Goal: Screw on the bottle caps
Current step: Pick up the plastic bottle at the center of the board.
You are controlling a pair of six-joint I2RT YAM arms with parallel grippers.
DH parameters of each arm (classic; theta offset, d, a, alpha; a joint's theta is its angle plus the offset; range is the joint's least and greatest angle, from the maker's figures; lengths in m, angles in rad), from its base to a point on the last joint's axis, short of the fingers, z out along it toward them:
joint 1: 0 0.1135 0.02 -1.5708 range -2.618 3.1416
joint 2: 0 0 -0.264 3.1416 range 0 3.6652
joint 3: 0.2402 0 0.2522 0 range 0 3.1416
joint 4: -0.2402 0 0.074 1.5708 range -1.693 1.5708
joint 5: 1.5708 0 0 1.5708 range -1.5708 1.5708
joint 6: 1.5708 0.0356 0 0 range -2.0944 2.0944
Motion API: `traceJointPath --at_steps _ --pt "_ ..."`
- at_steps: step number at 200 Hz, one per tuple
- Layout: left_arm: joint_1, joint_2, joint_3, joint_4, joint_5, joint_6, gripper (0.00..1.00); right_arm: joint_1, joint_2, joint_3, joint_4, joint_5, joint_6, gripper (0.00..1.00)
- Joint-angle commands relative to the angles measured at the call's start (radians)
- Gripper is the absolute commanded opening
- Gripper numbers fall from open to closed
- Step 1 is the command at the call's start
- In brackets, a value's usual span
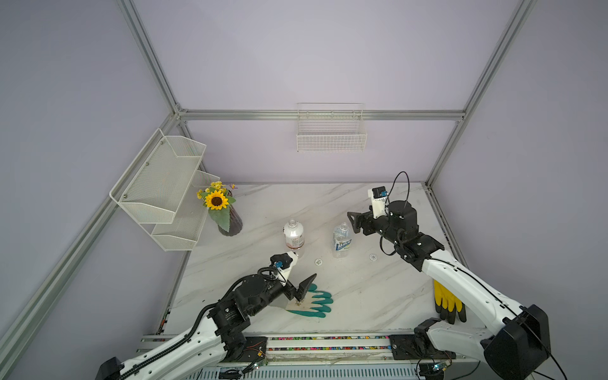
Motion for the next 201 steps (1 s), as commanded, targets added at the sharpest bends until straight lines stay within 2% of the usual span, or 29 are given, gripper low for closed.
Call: traceJointPath --at_steps 1,14,35,56,88,149,181,201 --pt "-0.004 0.121 0.008 0.158 0.090 -0.006 1.00 0.031 0.058 0.061 -0.092 0.041 -0.019 0.93" --pt "-0.003 0.198 0.013 0.231 0.094 -0.029 1.00 0.050 0.107 0.105 -0.136 0.064 -0.029 0.89" --pt "-0.003 0.305 0.048 0.257 0.096 -0.052 1.00 0.077 0.152 0.155 -0.188 0.089 -0.037 0.84" --pt "-0.002 0.352 0.021 0.359 0.064 -0.118 1.00 0.091 0.187 0.178 -0.214 0.119 -0.038 0.77" --pt "0.004 0.416 0.002 0.445 0.025 -0.126 1.00 0.121 0.231 0.196 -0.211 0.122 -0.031 0.66" --pt "0.040 0.554 -0.003 0.626 0.083 -0.154 1.00 0.154 0.236 0.156 -0.183 0.137 -0.005 0.44" --pt "0.051 0.640 0.017 0.715 0.134 -0.138 1.00 0.160 0.222 0.122 -0.166 0.153 -0.004 0.35" --pt "0.060 0.686 0.025 0.775 0.173 -0.085 1.00 0.160 0.209 0.103 -0.160 0.147 -0.001 0.28"
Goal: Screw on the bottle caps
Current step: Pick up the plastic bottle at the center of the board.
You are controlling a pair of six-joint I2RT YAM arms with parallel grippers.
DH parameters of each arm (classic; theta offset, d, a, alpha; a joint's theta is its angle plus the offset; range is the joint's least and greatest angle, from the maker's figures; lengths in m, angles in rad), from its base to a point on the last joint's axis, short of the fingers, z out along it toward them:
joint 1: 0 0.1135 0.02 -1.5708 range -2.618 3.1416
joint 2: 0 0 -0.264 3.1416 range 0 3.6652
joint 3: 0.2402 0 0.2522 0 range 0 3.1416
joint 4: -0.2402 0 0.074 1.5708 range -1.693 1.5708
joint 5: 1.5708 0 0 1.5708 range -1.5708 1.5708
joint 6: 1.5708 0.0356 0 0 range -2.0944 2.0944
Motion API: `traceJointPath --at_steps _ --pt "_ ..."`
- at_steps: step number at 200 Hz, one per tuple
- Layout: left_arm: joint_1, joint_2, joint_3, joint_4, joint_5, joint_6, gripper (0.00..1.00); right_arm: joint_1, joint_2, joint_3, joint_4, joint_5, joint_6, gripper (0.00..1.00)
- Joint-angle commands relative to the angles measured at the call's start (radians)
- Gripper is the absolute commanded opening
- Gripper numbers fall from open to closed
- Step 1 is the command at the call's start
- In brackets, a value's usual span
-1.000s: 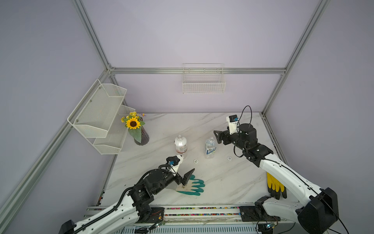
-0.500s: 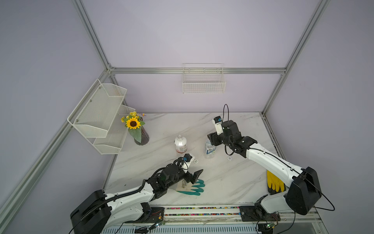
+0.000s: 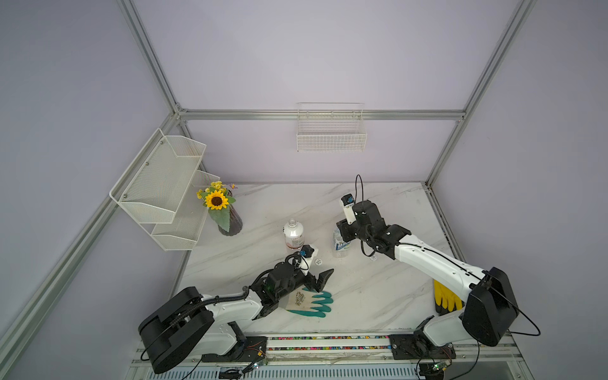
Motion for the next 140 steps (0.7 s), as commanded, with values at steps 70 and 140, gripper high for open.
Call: traceJointPath --at_steps 70,140 --pt "0.040 0.235 0.094 0.373 0.121 0.166 1.00 0.026 -0.123 -0.076 -0.057 -0.078 -0.006 0.17" --pt "0.045 0.405 0.175 0.521 0.188 0.264 1.00 0.047 -0.170 -0.093 -0.123 -0.093 -0.005 0.17"
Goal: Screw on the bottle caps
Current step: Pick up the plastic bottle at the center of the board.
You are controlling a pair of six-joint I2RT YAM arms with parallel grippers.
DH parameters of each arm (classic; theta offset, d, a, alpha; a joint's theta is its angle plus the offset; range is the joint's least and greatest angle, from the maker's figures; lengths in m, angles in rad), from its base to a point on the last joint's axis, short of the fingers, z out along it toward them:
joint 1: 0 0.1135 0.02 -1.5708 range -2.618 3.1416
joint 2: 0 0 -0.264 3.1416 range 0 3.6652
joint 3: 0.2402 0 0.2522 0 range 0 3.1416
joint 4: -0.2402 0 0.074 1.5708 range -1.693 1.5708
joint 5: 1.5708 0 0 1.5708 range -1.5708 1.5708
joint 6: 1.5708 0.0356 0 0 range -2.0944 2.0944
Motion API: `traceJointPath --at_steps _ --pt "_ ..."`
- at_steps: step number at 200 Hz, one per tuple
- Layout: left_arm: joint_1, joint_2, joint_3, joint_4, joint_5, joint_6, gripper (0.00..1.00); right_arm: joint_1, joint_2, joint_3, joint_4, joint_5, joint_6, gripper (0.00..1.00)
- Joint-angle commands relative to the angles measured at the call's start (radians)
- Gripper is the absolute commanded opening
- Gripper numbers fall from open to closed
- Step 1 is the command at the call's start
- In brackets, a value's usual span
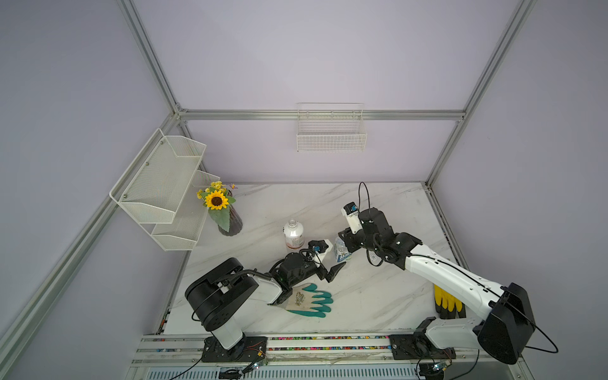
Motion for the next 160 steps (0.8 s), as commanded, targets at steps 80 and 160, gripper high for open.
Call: traceJointPath --at_steps 80,160 --pt "0.034 0.120 0.056 0.273 0.168 -0.001 0.98 0.029 -0.050 -0.053 -0.022 -0.026 -0.009 0.17" --pt "0.056 0.207 0.096 0.356 0.230 -0.048 0.84 0.033 -0.046 -0.049 -0.037 -0.025 -0.011 0.17"
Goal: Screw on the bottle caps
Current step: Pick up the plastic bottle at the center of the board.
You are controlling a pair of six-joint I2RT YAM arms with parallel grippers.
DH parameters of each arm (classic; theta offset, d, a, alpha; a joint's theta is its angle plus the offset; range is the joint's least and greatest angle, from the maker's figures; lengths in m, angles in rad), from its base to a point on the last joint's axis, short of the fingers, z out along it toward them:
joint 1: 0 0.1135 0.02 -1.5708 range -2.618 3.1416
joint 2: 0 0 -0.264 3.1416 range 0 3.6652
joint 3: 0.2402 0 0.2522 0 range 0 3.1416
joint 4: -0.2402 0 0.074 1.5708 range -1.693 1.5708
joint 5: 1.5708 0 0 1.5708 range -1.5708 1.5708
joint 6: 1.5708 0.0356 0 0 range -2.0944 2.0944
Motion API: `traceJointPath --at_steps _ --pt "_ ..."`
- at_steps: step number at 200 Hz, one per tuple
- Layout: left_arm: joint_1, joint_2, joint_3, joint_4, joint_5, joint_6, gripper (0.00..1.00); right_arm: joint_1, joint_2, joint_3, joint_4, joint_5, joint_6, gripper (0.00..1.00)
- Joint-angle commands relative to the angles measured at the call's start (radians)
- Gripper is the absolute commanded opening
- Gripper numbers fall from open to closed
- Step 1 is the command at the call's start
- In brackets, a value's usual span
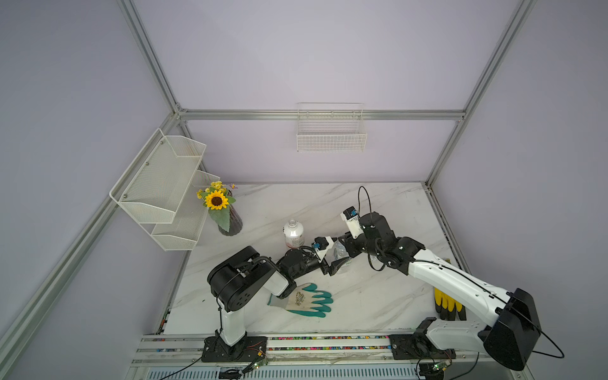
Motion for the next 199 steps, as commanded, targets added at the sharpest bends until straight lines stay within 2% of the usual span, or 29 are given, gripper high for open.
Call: traceJointPath --at_steps 1,59,75,103,158,176,189,199 --pt "0.005 0.020 0.025 0.090 0.045 -0.005 0.84 0.012 -0.004 -0.011 -0.033 -0.007 -0.001 0.17" --pt "0.013 0.040 0.042 0.104 0.085 -0.016 0.73 0.015 -0.001 0.001 -0.049 -0.034 0.011 0.18" --pt "0.015 0.041 0.044 0.114 0.099 -0.014 0.70 0.014 -0.004 0.001 -0.056 -0.033 0.011 0.20" --pt "0.017 0.046 0.043 0.119 0.114 -0.014 0.68 0.014 0.005 0.041 -0.102 -0.025 0.015 0.33" --pt "0.017 0.066 0.048 0.127 0.140 0.000 0.61 0.013 0.007 0.190 -0.228 -0.027 0.026 0.49" --pt "0.017 0.072 0.045 0.126 0.146 0.005 0.61 0.008 -0.002 0.223 -0.262 0.019 0.055 0.60" --pt "0.017 0.076 0.038 0.126 0.147 0.011 0.62 -0.043 -0.008 0.243 -0.300 0.035 0.094 0.63" --pt "0.017 0.079 0.034 0.128 0.147 0.016 0.62 -0.133 -0.004 0.256 -0.333 0.001 0.115 0.63"
